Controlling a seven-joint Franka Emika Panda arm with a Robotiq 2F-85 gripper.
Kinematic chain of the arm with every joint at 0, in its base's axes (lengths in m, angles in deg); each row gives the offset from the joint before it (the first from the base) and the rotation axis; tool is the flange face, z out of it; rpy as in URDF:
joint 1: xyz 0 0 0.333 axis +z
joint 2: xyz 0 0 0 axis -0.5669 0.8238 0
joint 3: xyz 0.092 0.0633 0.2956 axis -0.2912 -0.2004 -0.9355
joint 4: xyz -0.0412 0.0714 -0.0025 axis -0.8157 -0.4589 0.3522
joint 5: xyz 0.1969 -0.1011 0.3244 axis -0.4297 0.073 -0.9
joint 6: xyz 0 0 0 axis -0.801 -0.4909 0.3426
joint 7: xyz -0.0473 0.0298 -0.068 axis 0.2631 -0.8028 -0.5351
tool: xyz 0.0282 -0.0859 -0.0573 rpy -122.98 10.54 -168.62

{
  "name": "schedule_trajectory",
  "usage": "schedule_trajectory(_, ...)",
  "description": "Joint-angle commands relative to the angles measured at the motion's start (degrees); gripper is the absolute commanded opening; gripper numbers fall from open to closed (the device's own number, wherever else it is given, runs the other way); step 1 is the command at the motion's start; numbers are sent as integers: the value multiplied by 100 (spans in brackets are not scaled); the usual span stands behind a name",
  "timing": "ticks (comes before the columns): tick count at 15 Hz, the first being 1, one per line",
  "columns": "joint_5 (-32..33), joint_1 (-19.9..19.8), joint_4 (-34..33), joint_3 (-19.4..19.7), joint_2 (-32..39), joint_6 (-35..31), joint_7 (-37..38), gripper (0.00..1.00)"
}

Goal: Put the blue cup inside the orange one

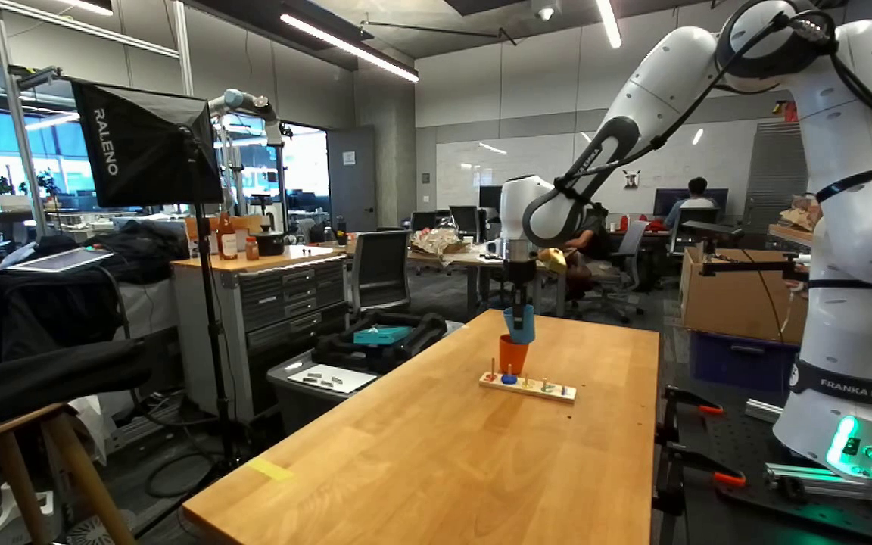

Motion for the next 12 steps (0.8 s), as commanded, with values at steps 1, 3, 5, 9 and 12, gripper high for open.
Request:
schedule_trajectory(1, -125, -59, 72, -155, 0, -154, -43, 2)
schedule_trajectory(3, -135, -55, 33, -190, 43, -187, -27, 2)
schedule_trajectory(5, -139, -54, -16, -210, 92, -228, -11, 2)
schedule_trajectory(9, -120, -67, -128, -185, 224, -468, 48, 2)
schedule_trajectory(12, -66, -74, -190, -148, 306, -650, 87, 3)
